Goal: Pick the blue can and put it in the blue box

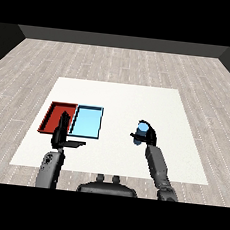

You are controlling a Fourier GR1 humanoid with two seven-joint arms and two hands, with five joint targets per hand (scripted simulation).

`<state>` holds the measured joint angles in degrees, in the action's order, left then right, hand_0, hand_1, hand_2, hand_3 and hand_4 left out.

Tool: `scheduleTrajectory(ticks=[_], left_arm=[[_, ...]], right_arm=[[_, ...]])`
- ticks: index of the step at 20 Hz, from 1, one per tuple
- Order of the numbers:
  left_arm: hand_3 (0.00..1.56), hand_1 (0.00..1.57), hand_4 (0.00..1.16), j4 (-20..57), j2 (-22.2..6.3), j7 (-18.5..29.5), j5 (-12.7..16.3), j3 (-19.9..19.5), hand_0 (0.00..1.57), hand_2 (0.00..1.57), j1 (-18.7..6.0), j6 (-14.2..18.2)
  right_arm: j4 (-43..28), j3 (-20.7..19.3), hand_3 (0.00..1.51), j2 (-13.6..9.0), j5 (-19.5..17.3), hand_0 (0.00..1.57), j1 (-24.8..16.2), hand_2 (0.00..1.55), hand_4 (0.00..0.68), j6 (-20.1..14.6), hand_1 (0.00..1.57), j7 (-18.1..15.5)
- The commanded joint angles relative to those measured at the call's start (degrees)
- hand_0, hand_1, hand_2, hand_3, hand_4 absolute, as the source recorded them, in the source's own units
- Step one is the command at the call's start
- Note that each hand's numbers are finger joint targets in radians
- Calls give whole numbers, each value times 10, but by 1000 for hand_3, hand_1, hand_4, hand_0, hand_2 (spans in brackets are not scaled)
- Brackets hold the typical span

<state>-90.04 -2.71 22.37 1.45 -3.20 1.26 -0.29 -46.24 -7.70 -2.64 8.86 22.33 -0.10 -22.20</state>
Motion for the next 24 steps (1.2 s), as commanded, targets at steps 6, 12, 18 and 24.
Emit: scheduleTrajectory(ticks=[6,12,18,24], left_arm=[[0,0,0,13,1,23,-7,0,0,0,1,-1],[0,0,0,-25,0,-4,-11,11,0,0,13,-2],[0,0,0,0,8,-18,-17,25,0,0,-17,-4],[0,0,0,22,26,-11,-19,108,0,0,-26,41]], right_arm=[[-69,23,1419,3,-15,1456,-15,1449,523,-49,1456,60],[-134,55,1360,1,-45,1467,-61,1474,470,-46,1467,13],[-105,48,1354,6,-53,1459,21,1480,518,-61,1459,11],[-190,86,1377,26,-68,1451,-11,1472,532,-75,1451,31]])
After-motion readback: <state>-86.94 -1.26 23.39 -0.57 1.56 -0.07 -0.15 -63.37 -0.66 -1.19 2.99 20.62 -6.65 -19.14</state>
